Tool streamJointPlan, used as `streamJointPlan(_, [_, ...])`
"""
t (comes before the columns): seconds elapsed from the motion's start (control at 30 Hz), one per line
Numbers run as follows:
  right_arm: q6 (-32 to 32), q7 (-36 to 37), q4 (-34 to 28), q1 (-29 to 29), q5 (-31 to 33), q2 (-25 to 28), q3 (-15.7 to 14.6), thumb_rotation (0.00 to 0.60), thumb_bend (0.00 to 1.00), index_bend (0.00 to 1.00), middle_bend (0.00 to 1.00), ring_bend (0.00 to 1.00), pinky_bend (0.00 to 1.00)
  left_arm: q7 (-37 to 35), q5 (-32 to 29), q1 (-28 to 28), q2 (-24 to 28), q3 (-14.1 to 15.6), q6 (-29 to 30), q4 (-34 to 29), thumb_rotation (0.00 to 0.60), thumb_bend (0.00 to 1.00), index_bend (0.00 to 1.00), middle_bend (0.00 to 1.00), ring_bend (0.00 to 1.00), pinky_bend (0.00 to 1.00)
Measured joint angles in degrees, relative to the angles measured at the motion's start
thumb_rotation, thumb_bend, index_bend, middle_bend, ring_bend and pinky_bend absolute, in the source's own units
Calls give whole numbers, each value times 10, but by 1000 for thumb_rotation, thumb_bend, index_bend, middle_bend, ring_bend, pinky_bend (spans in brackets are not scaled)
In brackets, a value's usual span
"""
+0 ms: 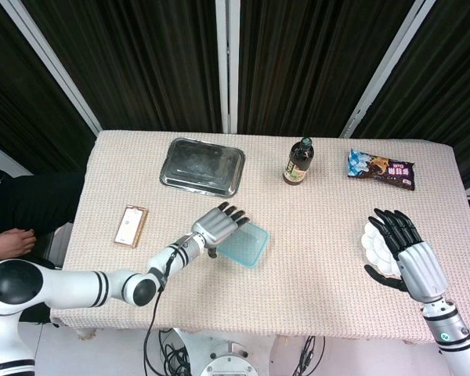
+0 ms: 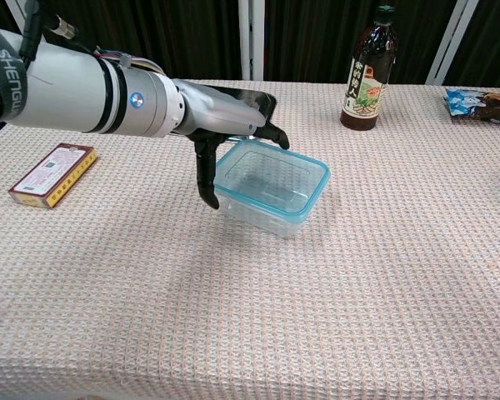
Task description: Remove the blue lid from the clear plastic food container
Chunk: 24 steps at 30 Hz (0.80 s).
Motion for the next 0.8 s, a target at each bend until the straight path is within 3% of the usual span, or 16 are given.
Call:
streamJointPlan(0.17, [-20, 7, 12, 12, -8, -19, -6, 600, 147, 0, 38, 0, 0, -24, -29, -23, -4, 9, -12, 9, 600, 0, 21, 27, 1, 45])
streamJointPlan(0.3, [-52, 4, 39, 30, -15, -55, -11, 600, 145, 0, 39, 0, 0, -41, -38, -31, -15, 12, -6, 23, 600, 0, 148, 180, 84, 212])
streamJointPlan(0.43, [-56, -11, 74, 47, -25, -112, -5, 600, 93, 0, 64, 0, 0, -50, -42, -35, -28, 14, 20, 29, 600, 0, 194, 245, 151, 323])
streamJointPlan(0.67, [-61, -39, 166, 87, -44, -229, 8, 600, 35, 4, 147, 0, 0, -50, -68, -43, -45, 20, 65, 28, 600, 0, 198, 273, 179, 376])
streamJointPlan(0.8, [-60, -53, 225, 107, -53, -286, 11, 600, 28, 54, 189, 0, 0, -41, -84, -48, -49, 23, 85, 19, 600, 0, 197, 277, 179, 376])
